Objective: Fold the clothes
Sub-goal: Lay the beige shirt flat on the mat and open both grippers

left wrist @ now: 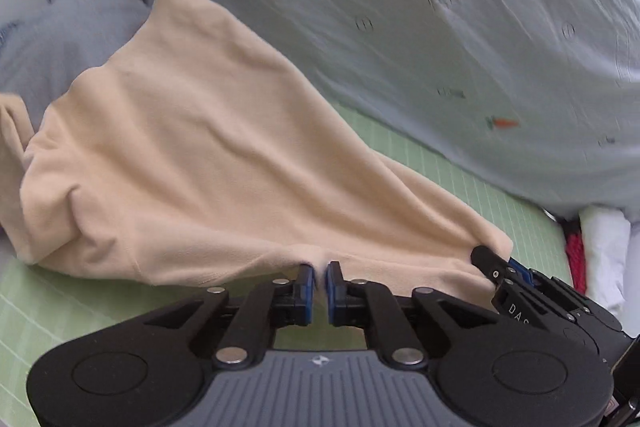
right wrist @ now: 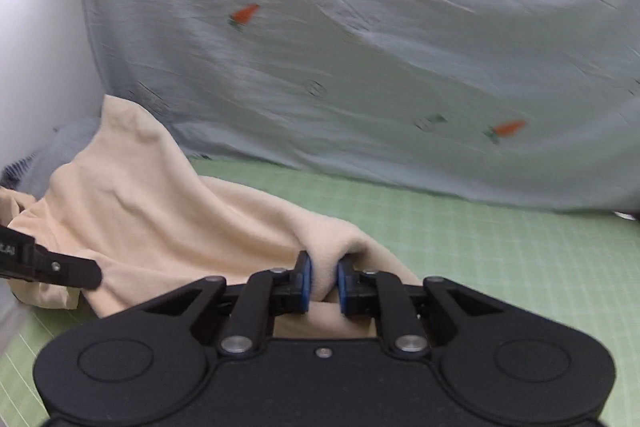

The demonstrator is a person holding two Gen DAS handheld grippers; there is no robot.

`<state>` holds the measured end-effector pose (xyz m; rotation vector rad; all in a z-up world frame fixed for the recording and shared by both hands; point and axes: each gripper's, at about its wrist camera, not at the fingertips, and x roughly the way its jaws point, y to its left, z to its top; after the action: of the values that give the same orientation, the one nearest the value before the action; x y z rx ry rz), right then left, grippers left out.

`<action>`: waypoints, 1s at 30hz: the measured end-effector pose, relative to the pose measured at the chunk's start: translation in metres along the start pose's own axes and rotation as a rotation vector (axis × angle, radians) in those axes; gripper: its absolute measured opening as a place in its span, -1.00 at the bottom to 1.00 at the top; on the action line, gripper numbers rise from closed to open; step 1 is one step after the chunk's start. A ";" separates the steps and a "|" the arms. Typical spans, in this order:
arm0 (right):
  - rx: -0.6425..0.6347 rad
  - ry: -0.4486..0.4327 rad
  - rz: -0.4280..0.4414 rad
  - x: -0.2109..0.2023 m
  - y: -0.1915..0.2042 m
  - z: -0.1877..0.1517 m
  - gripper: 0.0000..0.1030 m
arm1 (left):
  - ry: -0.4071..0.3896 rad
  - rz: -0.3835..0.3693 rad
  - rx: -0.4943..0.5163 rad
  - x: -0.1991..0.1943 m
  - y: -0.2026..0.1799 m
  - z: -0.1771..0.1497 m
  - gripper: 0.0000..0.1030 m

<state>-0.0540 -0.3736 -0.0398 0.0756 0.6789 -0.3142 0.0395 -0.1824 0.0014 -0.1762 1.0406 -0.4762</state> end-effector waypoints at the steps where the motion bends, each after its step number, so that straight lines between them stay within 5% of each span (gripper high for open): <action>1: 0.023 0.064 -0.030 -0.003 -0.025 -0.017 -0.73 | 0.013 0.013 -0.004 0.002 -0.007 -0.009 -0.80; 5: 0.107 0.275 -0.102 -0.019 -0.109 -0.074 -0.65 | 0.066 0.066 -0.019 0.012 -0.035 -0.044 -0.76; 9: 0.153 0.282 -0.076 -0.036 -0.152 -0.090 -0.52 | 0.119 0.119 -0.034 0.022 -0.063 -0.079 -0.54; 16: 0.140 0.195 -0.067 -0.057 -0.180 -0.086 0.35 | 0.124 0.226 -0.087 0.028 -0.076 -0.092 -0.09; 21: 0.120 0.179 -0.107 -0.048 -0.186 -0.083 0.97 | 0.108 0.283 -0.120 0.030 -0.069 -0.086 0.64; 23: 0.106 0.152 -0.118 -0.041 -0.185 -0.077 1.00 | 0.112 0.298 -0.127 0.036 -0.063 -0.080 0.82; 30: 0.097 0.148 -0.049 0.011 -0.177 -0.041 1.00 | 0.181 0.371 -0.153 0.075 -0.035 -0.050 0.83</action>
<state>-0.1255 -0.5382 -0.0726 0.1766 0.8127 -0.3917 0.0167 -0.2438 -0.0697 -0.0731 1.2567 -0.0767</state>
